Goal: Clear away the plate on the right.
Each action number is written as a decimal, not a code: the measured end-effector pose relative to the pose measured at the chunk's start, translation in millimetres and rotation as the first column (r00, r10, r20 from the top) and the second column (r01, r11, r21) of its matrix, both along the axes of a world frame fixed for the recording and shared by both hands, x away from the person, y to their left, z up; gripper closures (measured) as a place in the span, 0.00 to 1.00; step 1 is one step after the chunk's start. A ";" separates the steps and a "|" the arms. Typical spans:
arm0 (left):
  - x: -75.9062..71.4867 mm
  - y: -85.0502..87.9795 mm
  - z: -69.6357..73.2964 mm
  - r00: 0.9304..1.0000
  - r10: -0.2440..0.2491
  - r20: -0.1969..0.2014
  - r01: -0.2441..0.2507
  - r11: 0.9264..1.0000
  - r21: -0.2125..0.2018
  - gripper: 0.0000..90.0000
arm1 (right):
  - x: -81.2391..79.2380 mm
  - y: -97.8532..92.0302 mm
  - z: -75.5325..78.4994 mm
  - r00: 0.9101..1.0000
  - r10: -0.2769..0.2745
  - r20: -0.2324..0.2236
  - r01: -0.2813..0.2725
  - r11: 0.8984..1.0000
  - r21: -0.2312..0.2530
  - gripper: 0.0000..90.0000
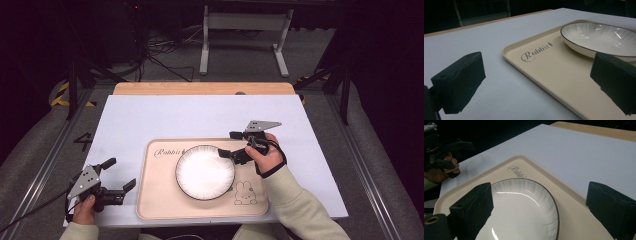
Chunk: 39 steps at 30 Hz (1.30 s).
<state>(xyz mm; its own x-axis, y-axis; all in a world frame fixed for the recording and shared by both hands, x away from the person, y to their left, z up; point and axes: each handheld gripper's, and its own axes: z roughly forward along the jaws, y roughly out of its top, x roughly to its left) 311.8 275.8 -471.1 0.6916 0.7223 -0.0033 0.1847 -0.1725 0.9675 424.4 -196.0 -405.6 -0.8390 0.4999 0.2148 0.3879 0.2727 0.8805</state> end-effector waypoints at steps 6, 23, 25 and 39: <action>0.0 -0.1 0.0 1.000 0.001 0.000 -0.001 1.000 0.000 0.00 | -4.4 -12.7 7.1 0.999 -0.014 0.048 0.014 1.000 -0.001 0.08; -0.1 -0.1 0.0 1.000 0.002 0.001 -0.002 1.000 0.002 0.00 | -17.7 -72.5 22.3 0.985 -0.107 0.134 0.114 0.992 -0.053 0.07; 0.0 0.2 0.3 1.000 -0.001 -0.003 0.001 1.000 0.004 0.00 | -18.8 -80.0 23.1 0.982 -0.125 0.138 0.133 0.990 -0.054 0.07; -0.1 0.1 0.2 1.000 0.001 -0.002 -0.001 1.000 0.002 0.00 | -31.3 -117.7 21.5 0.964 -0.213 0.163 0.224 0.973 -0.056 0.07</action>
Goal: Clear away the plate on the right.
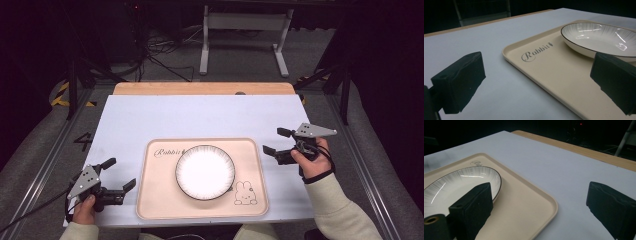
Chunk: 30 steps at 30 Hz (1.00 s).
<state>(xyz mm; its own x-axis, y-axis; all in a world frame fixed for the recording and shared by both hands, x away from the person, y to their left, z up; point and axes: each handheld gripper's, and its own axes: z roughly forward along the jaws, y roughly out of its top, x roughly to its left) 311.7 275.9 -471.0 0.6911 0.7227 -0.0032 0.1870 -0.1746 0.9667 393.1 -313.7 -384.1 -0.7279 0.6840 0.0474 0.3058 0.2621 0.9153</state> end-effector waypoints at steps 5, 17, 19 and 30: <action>0.0 0.1 0.1 1.000 0.000 -0.001 0.000 1.000 0.001 0.00 | -4.0 -14.2 -5.1 0.999 -0.032 0.006 0.032 0.999 0.018 0.07; -0.1 0.1 0.1 1.000 0.000 0.000 0.000 1.000 0.002 0.00 | -12.4 -36.0 -26.7 0.998 -0.056 0.036 0.054 0.998 0.044 0.05; -0.1 -0.2 -0.1 1.000 0.002 0.002 -0.002 1.000 -0.001 0.00 | -13.8 -37.8 -31.1 0.998 -0.059 0.038 0.057 0.996 0.064 0.05; -0.4 -0.6 -0.2 1.000 0.003 0.005 -0.003 1.000 -0.003 0.00 | -20.4 -42.5 -52.1 0.996 -0.074 0.046 0.069 0.992 0.101 0.04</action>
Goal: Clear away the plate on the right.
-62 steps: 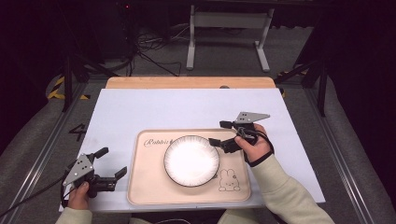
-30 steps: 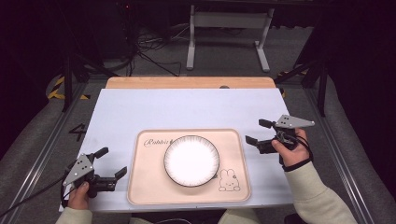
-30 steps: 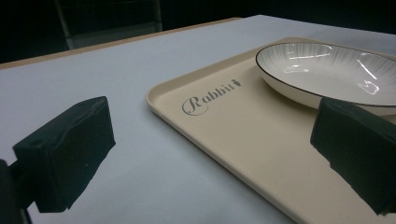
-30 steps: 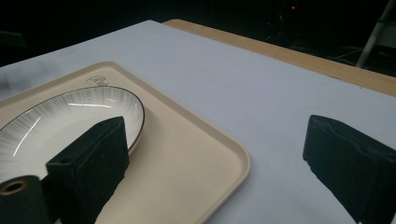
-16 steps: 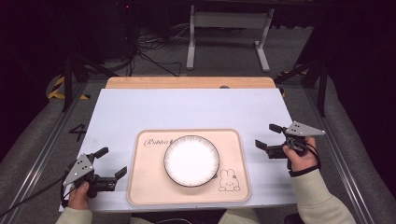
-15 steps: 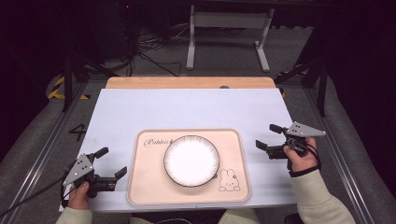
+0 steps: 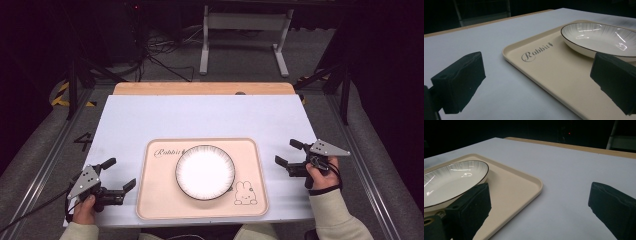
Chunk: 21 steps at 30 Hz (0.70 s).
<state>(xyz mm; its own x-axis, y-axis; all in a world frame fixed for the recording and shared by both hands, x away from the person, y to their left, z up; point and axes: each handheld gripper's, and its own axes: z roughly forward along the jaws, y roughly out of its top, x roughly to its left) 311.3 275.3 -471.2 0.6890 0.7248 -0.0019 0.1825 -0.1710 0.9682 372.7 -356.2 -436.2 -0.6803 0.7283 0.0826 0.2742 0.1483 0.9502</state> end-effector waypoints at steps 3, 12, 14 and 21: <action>0.0 0.1 0.0 1.000 -0.001 0.000 0.001 1.000 0.000 0.00 | -1.8 0.0 -5.5 1.000 0.004 -0.007 -0.004 1.000 0.009 0.04; -0.1 0.0 0.0 1.000 0.000 0.001 0.000 1.000 0.001 0.00 | -6.1 -0.6 -13.6 1.000 0.008 -0.024 -0.008 1.000 0.009 0.04; -0.1 -0.1 0.0 1.000 0.000 0.001 0.000 1.000 0.001 0.00 | -7.5 -1.3 -15.4 1.000 0.009 -0.028 -0.009 1.000 0.011 0.04; -0.2 -0.3 0.0 1.000 0.000 0.001 0.000 1.000 0.002 0.00 | -10.0 -1.8 -16.4 0.999 0.017 -0.029 -0.017 1.000 0.019 0.04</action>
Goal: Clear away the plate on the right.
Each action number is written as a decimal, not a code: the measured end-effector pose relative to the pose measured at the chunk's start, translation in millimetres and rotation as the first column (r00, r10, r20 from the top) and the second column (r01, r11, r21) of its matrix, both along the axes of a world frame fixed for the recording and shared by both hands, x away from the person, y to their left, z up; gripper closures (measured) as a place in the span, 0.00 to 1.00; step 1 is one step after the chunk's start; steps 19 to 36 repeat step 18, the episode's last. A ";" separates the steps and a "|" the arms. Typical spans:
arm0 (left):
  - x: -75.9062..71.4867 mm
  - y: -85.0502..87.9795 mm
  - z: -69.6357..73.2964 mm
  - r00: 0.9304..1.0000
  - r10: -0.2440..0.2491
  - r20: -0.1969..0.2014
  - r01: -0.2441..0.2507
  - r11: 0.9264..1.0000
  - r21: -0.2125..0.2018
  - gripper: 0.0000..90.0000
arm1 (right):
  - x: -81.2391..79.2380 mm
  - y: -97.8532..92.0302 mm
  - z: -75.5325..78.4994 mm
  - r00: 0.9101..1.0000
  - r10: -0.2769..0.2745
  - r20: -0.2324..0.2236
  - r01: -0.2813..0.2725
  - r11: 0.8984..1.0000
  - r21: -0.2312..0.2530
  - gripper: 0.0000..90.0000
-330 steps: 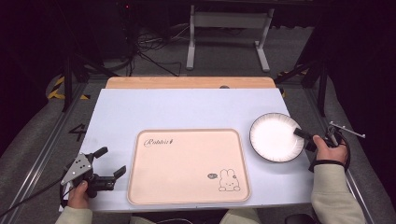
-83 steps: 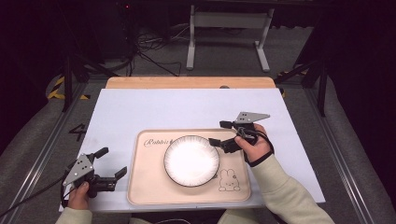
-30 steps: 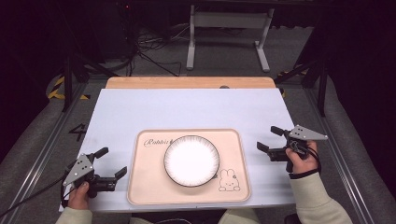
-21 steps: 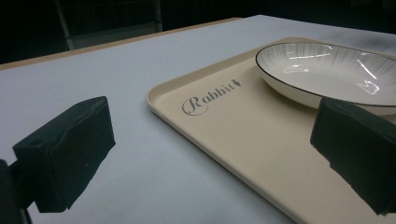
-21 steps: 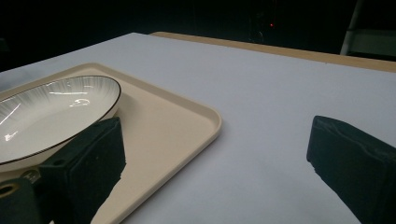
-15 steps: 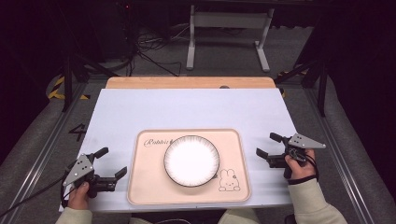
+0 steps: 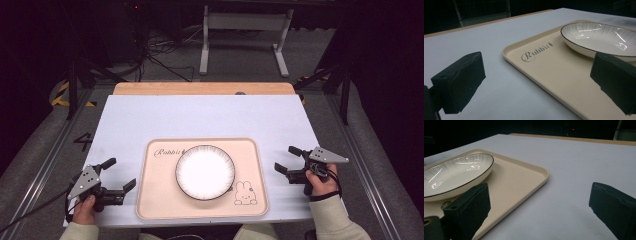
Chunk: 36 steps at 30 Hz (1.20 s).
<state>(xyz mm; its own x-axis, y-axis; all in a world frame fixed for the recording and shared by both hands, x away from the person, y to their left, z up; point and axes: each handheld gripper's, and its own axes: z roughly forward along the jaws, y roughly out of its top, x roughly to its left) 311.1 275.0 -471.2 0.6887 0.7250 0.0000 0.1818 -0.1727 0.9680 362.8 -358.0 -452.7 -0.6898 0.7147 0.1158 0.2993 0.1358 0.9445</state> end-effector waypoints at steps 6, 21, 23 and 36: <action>0.1 0.0 0.0 1.000 -0.002 0.000 0.002 1.000 0.004 0.00 | 0.7 -1.2 -0.9 1.000 -0.011 -0.009 0.012 1.000 0.013 0.04; 0.1 0.0 0.3 1.000 -0.005 -0.002 0.005 1.000 0.011 0.00 | 0.0 7.3 -0.5 1.000 0.003 -0.002 -0.003 0.998 -0.069 0.04; 0.1 0.0 0.3 1.000 -0.005 -0.002 0.005 1.000 0.011 0.00 | 0.0 7.3 -0.5 1.000 0.003 -0.002 -0.003 0.998 -0.069 0.04; 0.1 0.0 0.3 1.000 -0.005 -0.002 0.005 1.000 0.011 0.00 | 0.0 7.3 -0.5 1.000 0.003 -0.002 -0.003 0.998 -0.069 0.04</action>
